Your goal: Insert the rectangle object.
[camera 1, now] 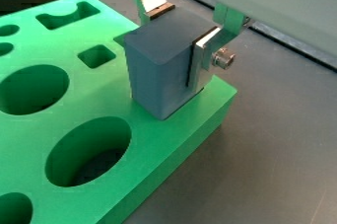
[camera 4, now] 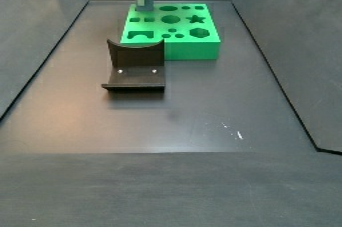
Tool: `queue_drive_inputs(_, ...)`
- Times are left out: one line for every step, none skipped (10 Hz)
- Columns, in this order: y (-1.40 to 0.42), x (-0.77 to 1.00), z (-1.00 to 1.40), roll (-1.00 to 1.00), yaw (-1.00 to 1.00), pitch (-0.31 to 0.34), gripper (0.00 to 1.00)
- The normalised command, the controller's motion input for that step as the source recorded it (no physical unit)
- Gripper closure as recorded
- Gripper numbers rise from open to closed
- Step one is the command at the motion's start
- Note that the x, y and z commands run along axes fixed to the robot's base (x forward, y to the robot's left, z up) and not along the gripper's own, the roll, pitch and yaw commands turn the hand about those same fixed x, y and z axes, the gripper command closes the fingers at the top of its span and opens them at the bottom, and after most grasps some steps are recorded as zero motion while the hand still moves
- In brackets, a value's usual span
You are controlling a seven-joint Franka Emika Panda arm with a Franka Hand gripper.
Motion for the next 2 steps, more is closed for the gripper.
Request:
queue_drive_inputs(0.00, 0.09, -0.18, -0.11, -0.06, 0.000, 1.00)
queue_drive_inputs(0.00, 0.05, 0.00, 0.00, 0.00, 0.054, 1.00)
